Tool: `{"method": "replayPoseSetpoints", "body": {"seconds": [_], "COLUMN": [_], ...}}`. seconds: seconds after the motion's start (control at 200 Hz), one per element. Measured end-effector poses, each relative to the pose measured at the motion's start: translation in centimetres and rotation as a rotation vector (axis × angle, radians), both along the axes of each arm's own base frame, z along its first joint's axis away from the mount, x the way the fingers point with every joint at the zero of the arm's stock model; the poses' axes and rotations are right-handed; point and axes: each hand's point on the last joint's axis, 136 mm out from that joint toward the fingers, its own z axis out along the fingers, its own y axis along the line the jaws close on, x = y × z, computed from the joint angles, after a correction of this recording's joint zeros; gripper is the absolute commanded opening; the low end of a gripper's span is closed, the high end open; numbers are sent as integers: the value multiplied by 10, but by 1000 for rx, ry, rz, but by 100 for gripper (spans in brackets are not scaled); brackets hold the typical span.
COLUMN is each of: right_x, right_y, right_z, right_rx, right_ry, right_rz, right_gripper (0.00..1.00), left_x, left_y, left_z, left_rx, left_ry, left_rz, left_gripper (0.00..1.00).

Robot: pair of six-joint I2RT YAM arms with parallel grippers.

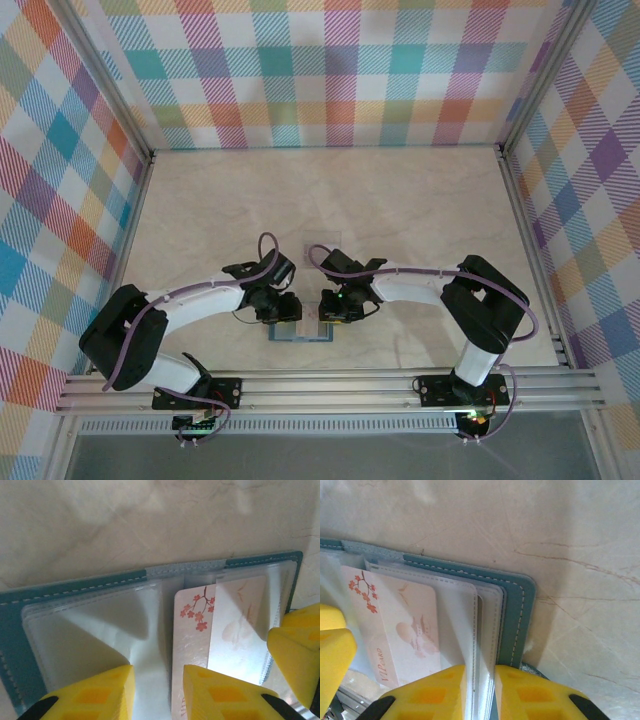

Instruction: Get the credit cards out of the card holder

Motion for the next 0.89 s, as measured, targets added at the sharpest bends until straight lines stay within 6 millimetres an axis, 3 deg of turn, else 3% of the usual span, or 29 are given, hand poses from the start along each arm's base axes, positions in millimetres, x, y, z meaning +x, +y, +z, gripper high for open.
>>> {"method": "replayPoseSetpoints", "body": {"seconds": [0.745,0.895], "right_x": [0,0], "right_y": [0,0], "right_z": [0,0], "right_rx": [-1,-2], "right_ry": [0,0], "right_rz": [3,3], "right_gripper": [24,24], "left_x": [2,1], "left_y": [-22,-22], "left_z": [16,6], "left_rx": [-174,-158], "left_ry": [9,36], "left_rz": [-10,-7], "left_gripper": [32,33]}}
